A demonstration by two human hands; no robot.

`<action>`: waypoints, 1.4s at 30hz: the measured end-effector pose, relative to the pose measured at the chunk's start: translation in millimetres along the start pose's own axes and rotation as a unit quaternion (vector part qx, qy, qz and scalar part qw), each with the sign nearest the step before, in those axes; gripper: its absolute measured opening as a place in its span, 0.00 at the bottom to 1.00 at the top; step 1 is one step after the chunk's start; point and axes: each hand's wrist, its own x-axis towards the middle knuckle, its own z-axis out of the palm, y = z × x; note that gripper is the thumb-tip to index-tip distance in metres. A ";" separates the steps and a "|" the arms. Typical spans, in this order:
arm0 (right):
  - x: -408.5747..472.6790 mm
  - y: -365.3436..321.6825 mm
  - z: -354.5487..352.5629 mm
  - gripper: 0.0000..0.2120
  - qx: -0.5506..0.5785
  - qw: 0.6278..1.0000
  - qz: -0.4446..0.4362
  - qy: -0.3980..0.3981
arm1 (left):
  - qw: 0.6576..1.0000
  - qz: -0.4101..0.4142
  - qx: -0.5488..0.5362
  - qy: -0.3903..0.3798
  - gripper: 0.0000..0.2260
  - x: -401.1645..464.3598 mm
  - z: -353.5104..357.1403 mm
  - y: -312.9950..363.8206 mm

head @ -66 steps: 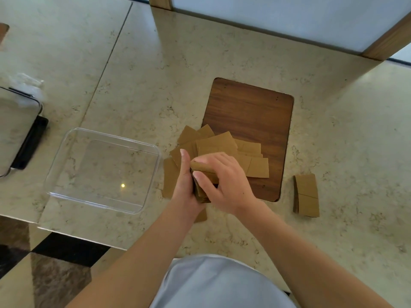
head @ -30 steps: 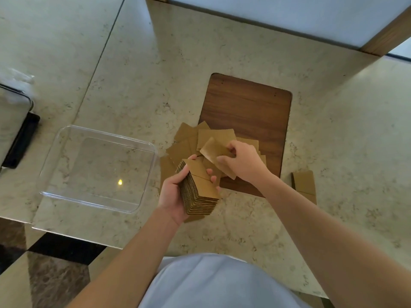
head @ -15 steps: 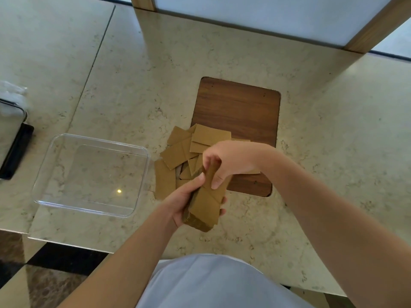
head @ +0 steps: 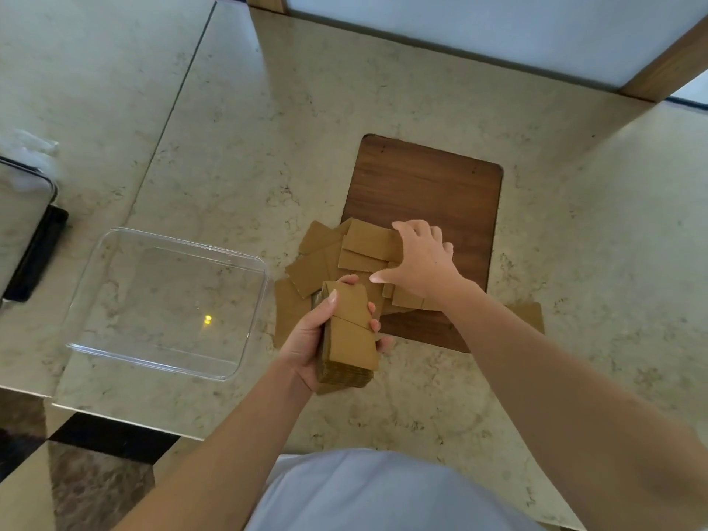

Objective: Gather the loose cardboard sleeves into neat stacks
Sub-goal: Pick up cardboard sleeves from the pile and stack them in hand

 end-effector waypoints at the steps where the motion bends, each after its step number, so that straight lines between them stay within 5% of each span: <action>1: -2.6 5.8 -1.7 0.52 0.007 1.000 -0.008 0.010 | 1.000 0.007 -0.003 0.019 0.23 0.2 -1.4 1.1; 6: -32.1 49.8 2.6 0.60 -0.072 0.997 -0.025 -0.021 | 0.996 0.035 -0.015 0.082 0.24 -0.7 -3.4 2.6; 15: -59.8 71.7 20.1 0.34 -0.085 0.993 -0.034 0.070 | 0.994 0.021 0.035 0.103 0.26 10.0 12.2 -8.3; 21: -80.1 75.3 12.8 0.34 -0.039 0.995 -0.028 0.084 | 0.992 0.013 0.049 0.111 0.26 13.0 15.4 -15.7; 25: -104.1 63.7 -3.1 0.32 0.108 0.986 -0.079 0.098 | 0.990 -0.031 0.059 0.123 0.28 13.1 14.7 -19.7; 29: -126.6 33.6 -19.4 0.31 0.132 0.970 -0.203 0.013 | 0.984 -0.087 0.082 0.129 0.41 9.8 11.0 -23.1; 33: -130.3 13.4 -25.8 0.34 0.197 0.949 -0.225 -0.102 | 0.982 -0.104 0.104 0.114 0.44 8.2 9.0 -24.5; 37: -126.9 6.3 -31.2 0.36 0.234 0.937 -0.216 -0.144 | 0.993 -0.069 0.092 0.036 0.32 5.3 9.3 -19.5; 42: -102.5 25.7 -25.3 0.37 0.327 0.912 -0.165 -0.184 | 0.997 -0.048 0.064 0.017 0.30 7.0 4.3 -17.8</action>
